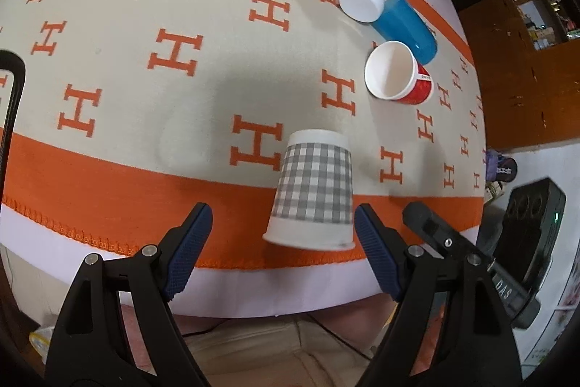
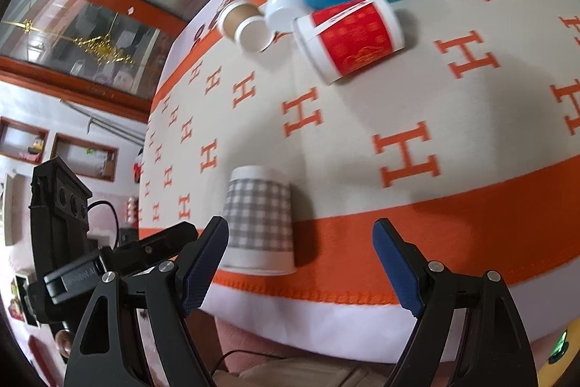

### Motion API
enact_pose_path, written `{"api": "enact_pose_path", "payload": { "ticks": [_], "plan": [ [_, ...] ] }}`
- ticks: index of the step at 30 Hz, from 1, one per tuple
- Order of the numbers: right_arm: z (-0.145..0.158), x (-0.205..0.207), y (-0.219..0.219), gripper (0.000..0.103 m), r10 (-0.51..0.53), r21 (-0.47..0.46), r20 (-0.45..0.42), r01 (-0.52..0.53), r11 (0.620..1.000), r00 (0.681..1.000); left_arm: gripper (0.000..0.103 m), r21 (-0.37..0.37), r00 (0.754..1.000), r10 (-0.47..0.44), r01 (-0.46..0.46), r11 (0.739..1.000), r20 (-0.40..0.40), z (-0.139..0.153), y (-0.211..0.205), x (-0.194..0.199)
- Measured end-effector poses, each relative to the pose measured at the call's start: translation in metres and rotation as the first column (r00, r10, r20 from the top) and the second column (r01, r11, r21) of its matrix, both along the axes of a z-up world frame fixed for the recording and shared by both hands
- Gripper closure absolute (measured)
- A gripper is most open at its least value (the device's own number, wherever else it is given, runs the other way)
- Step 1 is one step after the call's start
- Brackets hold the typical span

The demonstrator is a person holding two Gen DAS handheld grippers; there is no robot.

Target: Flip cup upside down

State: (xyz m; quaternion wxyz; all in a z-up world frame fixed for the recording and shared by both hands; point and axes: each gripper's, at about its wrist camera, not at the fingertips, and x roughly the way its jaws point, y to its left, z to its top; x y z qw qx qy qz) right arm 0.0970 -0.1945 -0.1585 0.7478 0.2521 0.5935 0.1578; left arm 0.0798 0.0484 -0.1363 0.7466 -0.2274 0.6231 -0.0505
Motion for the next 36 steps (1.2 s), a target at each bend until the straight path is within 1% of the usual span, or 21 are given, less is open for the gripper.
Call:
{"api": "enact_pose_path", "payload": {
  "ticks": [2,3,5,9,11,15,19,20,21,27,30,36],
  "plan": [
    [0.001,0.001,0.005,0.020,0.020,0.006,-0.011,-0.020,1.000,1.000,0.028,-0.007,1.000,-0.003,0.003,1.000,0.027,0.001,0.005,-0.005],
    [0.001,0.001,0.007,0.020,0.029,0.007,-0.015,-0.029,1.000,0.999,0.029,-0.002,0.999,-0.004,0.004,1.000,0.038,0.001,0.008,-0.007],
    [0.001,0.003,0.013,0.020,0.046,0.010,-0.027,-0.046,0.999,0.999,0.034,0.018,0.998,-0.004,0.003,1.000,0.069,0.000,0.010,-0.009],
    [-0.004,0.010,0.025,0.020,0.073,0.027,-0.062,-0.072,0.997,0.995,0.042,0.098,0.990,-0.005,-0.009,0.995,0.139,0.002,0.019,-0.014],
    [-0.009,0.015,0.031,0.020,0.080,0.024,-0.079,-0.078,0.997,0.994,0.044,0.142,0.986,-0.010,-0.014,0.990,0.167,0.002,0.021,-0.015],
    [-0.017,0.025,0.041,0.020,0.093,0.020,-0.106,-0.091,0.996,0.990,0.050,0.187,0.982,-0.028,-0.007,0.982,0.186,-0.005,0.023,-0.016],
    [-0.027,0.036,0.052,0.020,0.099,0.022,-0.131,-0.097,0.995,0.986,0.053,0.172,0.984,-0.033,0.002,0.985,0.175,-0.015,0.023,-0.014],
    [-0.030,0.038,0.055,0.020,0.101,0.020,-0.136,-0.099,0.995,0.986,0.056,0.169,0.984,-0.037,0.007,0.986,0.174,-0.018,0.023,-0.014],
    [-0.031,0.040,0.058,0.021,0.105,0.017,-0.139,-0.104,0.994,0.985,0.057,0.171,0.984,-0.042,0.012,0.985,0.173,-0.019,0.023,-0.013],
    [-0.045,0.051,0.072,0.033,0.124,0.027,-0.181,-0.121,0.992,0.976,0.057,0.166,0.985,-0.048,0.020,0.986,0.165,-0.028,0.023,-0.012],
    [-0.052,0.054,0.078,0.041,0.131,0.037,-0.202,-0.126,0.991,0.971,0.057,0.166,0.984,-0.047,0.018,0.986,0.170,-0.029,0.026,-0.012],
    [-0.048,0.052,0.082,0.042,0.139,0.041,-0.176,-0.134,0.990,0.974,0.057,0.169,0.983,-0.034,0.003,0.986,0.179,-0.029,0.032,-0.013]
  ]
}}
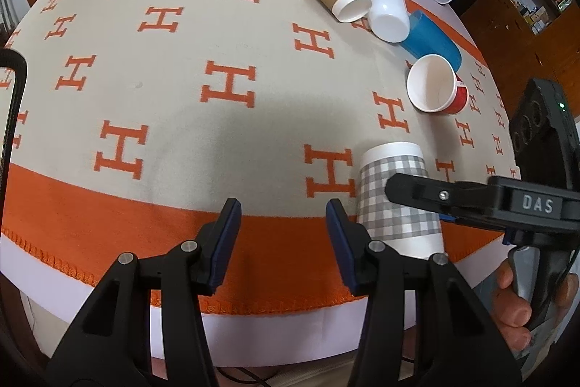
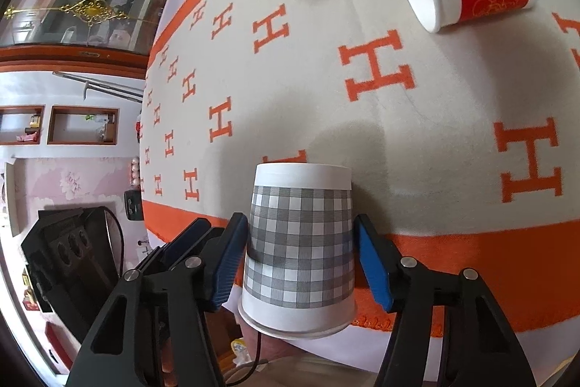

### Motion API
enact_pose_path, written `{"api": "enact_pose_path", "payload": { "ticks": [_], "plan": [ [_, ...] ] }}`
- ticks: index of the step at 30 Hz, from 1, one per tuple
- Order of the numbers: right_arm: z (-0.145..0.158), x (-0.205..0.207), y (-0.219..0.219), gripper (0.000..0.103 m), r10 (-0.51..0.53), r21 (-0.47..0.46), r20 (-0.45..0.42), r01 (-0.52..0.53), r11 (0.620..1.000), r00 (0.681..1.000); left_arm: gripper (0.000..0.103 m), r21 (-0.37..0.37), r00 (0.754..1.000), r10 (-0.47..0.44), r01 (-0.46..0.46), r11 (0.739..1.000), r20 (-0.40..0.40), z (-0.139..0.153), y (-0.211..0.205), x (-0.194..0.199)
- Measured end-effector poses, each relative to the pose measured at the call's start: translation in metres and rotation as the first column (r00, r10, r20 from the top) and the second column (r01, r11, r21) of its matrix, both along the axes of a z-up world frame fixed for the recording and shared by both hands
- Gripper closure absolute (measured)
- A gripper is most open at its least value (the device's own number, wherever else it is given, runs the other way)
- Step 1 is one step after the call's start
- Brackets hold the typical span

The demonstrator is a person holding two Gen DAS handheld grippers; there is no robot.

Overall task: Flip cup upside down
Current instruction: 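Rotate the right tool to turn the checkered cup mouth-up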

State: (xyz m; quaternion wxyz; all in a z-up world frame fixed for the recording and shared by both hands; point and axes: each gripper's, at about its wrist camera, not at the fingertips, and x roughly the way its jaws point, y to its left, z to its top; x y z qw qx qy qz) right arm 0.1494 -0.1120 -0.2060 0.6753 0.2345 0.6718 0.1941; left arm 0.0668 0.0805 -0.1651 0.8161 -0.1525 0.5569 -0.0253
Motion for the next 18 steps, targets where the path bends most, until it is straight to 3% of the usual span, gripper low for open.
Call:
{"api": "enact_pose_path", "payload": {
  "ticks": [5,9,12,18],
  "plan": [
    [0.021,-0.003,-0.001,0.043,0.005,-0.032,0.109,-0.001,0.999,0.994,0.057,0.010,1.000,0.008,-0.008,1.000,0.029,0.004,0.001,0.000],
    [0.038,-0.005,-0.005,0.043,-0.007,-0.055,0.242,0.021,0.998,0.970,0.057,0.009,0.998,0.024,-0.024,1.000,0.056,0.008,0.000,0.001],
    [0.050,-0.007,-0.006,0.043,-0.003,-0.100,0.370,0.043,0.994,0.929,0.057,0.018,0.996,0.038,-0.039,0.999,0.082,0.011,-0.001,0.002],
    [0.057,-0.017,-0.004,0.043,0.038,-0.181,0.604,0.091,0.979,0.796,0.057,0.025,0.991,0.067,-0.071,0.997,0.114,0.012,-0.001,0.005]
  ]
}}
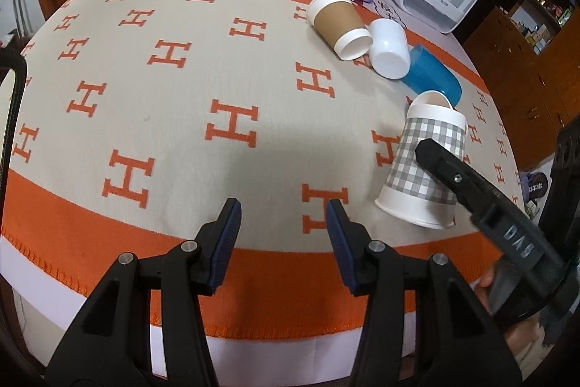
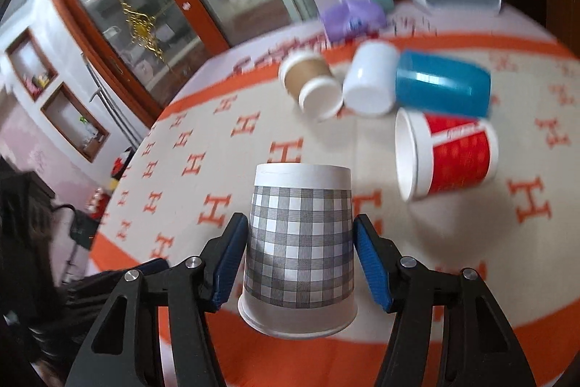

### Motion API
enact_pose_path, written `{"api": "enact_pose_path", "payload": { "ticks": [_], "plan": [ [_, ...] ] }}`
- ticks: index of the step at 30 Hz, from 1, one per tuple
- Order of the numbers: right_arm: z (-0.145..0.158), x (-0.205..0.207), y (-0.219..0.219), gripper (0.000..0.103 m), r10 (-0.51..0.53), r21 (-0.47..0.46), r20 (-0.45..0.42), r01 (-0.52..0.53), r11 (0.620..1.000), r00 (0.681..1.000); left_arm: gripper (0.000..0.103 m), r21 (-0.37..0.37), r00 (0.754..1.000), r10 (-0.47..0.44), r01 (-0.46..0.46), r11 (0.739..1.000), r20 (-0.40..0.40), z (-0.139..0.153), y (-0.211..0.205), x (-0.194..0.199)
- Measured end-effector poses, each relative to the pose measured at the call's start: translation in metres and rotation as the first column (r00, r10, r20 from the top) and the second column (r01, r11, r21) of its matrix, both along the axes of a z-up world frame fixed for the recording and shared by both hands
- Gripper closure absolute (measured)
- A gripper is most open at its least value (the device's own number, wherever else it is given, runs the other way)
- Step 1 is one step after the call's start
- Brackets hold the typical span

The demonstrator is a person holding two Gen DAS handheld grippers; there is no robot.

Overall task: Flip cup upside down
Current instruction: 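Rotate the right tool to turn the checkered cup mouth-up, then lower the checkered cup onto the cloth and open the right gripper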

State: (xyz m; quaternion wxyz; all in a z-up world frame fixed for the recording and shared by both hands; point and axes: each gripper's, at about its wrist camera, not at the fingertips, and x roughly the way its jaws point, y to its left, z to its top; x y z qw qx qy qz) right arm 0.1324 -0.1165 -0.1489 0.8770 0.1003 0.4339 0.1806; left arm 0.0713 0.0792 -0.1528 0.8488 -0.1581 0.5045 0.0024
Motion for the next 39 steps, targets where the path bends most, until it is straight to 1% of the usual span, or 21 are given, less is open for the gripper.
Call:
{"api": "enact_pose_path", "payload": {
  "ticks": [3,5,7,10,17,24,29,32,34,39],
  "plan": [
    [-0.007,-0.008,0.003,0.043,0.021,-0.030,0.074,-0.019,0.999,0.997,0.057,0.000,1.000,0.010,-0.010,1.000,0.003,-0.002,0.001,-0.001],
    [-0.014,-0.015,0.004,0.043,0.041,-0.043,0.089,-0.037,0.998,0.995,0.057,0.003,1.000,0.011,-0.011,1.000,0.002,-0.004,0.000,0.000],
    [-0.015,-0.024,0.004,0.042,0.057,-0.062,0.129,-0.049,0.997,0.990,0.057,0.002,1.000,0.013,-0.013,1.000,0.001,-0.005,0.000,-0.001],
    [-0.017,-0.036,0.009,0.042,0.075,-0.094,0.157,-0.060,0.994,0.985,0.057,0.000,1.000,0.014,-0.014,1.000,0.001,-0.006,0.000,-0.001],
    [-0.024,-0.059,0.018,0.042,0.127,-0.157,0.178,-0.099,0.983,0.976,0.057,0.011,1.000,0.017,-0.017,1.000,0.014,-0.005,-0.001,-0.003],
    [-0.026,-0.065,0.017,0.041,0.122,-0.155,0.172,-0.095,0.983,0.978,0.057,0.024,1.000,0.019,-0.020,1.000,0.024,-0.002,-0.002,-0.009],
    [-0.030,-0.067,0.019,0.039,0.131,-0.187,0.151,-0.102,0.977,0.980,0.057,0.034,0.999,0.015,-0.016,0.999,0.031,0.000,-0.003,-0.012],
    [-0.031,-0.068,0.018,0.032,0.132,-0.185,0.143,-0.104,0.977,0.981,0.057,0.043,0.999,0.012,-0.014,0.999,0.036,0.001,-0.005,-0.013],
    [-0.029,-0.069,0.015,0.025,0.128,-0.179,0.147,-0.101,0.979,0.981,0.057,0.048,0.999,0.010,-0.012,0.999,0.038,0.002,-0.005,-0.014],
    [-0.026,-0.072,0.011,0.023,0.119,-0.172,0.139,-0.095,0.981,0.983,0.057,0.059,0.999,0.002,-0.005,0.998,0.042,0.005,-0.007,-0.016]
  ]
}}
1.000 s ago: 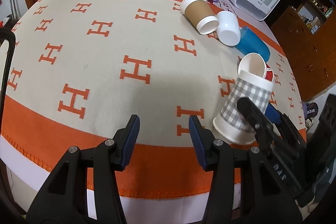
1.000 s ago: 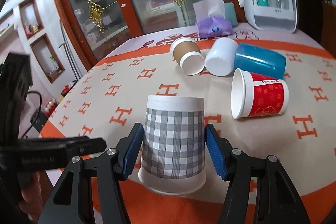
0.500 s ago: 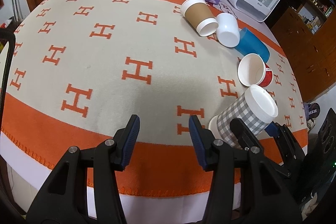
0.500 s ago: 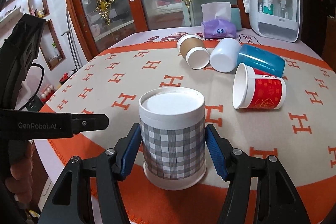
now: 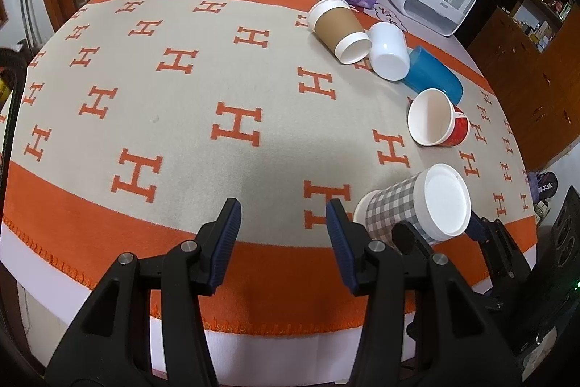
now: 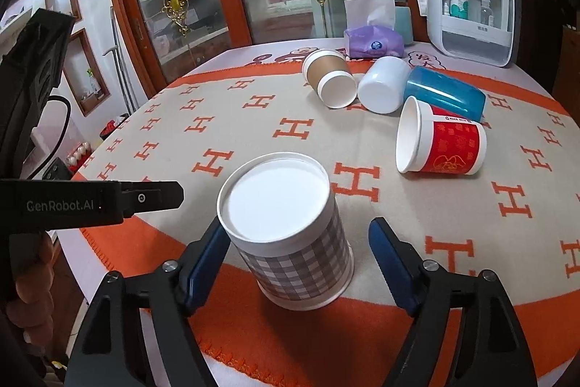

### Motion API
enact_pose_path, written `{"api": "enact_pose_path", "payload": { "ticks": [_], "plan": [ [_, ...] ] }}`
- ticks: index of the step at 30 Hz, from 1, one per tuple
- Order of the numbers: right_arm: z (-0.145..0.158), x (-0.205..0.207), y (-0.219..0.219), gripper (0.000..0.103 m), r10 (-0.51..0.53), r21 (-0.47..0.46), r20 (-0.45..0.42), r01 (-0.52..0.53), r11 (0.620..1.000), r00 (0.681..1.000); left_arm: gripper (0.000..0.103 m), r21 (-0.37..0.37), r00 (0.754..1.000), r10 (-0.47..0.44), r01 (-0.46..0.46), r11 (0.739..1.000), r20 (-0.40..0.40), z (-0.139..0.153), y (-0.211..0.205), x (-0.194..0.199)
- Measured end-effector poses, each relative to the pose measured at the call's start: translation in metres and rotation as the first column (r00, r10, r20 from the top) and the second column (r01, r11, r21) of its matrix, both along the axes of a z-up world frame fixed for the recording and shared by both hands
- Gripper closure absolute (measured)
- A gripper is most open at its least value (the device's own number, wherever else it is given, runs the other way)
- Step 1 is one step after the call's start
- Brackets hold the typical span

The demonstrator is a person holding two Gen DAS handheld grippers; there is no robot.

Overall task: Flip cup upside down
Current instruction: 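Lower the checkered cup onto the cloth and open the right gripper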

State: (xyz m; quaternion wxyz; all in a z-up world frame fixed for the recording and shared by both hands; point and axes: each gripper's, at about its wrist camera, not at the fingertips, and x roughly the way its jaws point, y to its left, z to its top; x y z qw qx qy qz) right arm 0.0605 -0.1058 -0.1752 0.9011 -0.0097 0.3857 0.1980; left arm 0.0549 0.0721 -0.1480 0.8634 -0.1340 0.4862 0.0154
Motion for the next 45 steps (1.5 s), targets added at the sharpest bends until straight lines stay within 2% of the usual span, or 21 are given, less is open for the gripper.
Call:
{"api": "enact_pose_path", "payload": {
  "ticks": [15,25,29,33,37,41,45],
  "plan": [
    [0.014,-0.020,-0.021,0.023,-0.036,0.029,-0.067,0.038,0.999,0.997,0.056,0.042,0.999,-0.036,0.036,0.998,0.011,0.012,-0.014,-0.019],
    [0.058,-0.039,-0.030,0.023,-0.083,-0.018,-0.130,0.081,0.997,0.988,0.052,0.071,0.997,-0.069,0.067,0.995,0.030,0.029,-0.026,-0.036],
    [0.080,-0.045,-0.040,0.023,-0.098,0.016,-0.166,0.102,0.995,0.981,0.050,0.089,0.995,-0.083,0.078,0.993,0.052,0.046,-0.031,-0.044],
    [0.110,-0.057,-0.047,0.023,-0.112,0.036,-0.134,0.117,0.992,0.985,0.042,0.117,0.992,-0.088,0.078,0.990,0.089,0.065,-0.036,-0.052],
    [0.143,-0.071,-0.051,0.017,-0.122,0.064,-0.081,0.127,0.990,0.989,0.040,0.148,0.986,-0.083,0.062,0.987,0.142,0.089,-0.041,-0.061],
    [0.173,-0.081,-0.054,0.015,-0.128,0.098,-0.033,0.131,0.987,0.991,0.029,0.177,0.977,-0.079,0.044,0.983,0.196,0.115,-0.045,-0.067],
    [0.198,-0.087,-0.057,0.014,-0.145,0.108,0.016,0.143,0.984,0.989,0.028,0.200,0.966,-0.081,0.032,0.979,0.244,0.138,-0.049,-0.072]
  ]
}}
